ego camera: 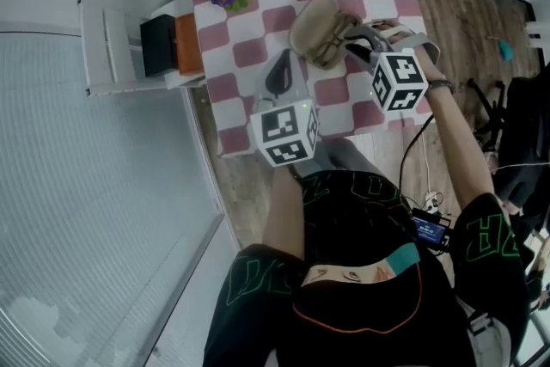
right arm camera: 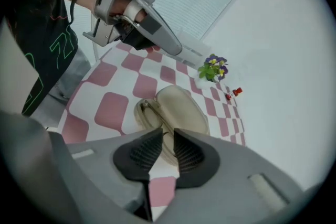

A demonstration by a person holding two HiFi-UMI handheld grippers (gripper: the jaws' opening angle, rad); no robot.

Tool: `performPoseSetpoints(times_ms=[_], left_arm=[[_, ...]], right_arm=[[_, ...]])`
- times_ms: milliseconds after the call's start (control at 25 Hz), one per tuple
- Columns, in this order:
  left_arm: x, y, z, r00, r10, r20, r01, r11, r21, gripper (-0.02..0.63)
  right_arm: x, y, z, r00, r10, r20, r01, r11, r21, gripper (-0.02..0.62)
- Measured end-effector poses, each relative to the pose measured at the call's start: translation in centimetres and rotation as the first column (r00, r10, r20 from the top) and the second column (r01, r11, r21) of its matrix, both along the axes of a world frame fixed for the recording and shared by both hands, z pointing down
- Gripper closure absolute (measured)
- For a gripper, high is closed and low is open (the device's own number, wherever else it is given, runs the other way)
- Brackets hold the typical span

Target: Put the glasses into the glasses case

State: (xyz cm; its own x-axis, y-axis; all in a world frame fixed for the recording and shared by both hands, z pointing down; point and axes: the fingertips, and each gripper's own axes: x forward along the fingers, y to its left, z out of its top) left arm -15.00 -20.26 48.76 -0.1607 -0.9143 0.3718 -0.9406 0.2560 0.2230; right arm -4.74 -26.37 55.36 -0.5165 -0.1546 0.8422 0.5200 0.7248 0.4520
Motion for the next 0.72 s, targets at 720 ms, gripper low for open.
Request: performPoseSetpoints(times_ms=[720], left_arm=[[2.5,-5.6,-11.4,0.986,0.091,0.140,-0.121,0.968,0.220,0.597]], right_arm=[[3.1,-5.2,-15.4,0.707,0.490,0.510,-0.375,0.871,-0.316,0.591]])
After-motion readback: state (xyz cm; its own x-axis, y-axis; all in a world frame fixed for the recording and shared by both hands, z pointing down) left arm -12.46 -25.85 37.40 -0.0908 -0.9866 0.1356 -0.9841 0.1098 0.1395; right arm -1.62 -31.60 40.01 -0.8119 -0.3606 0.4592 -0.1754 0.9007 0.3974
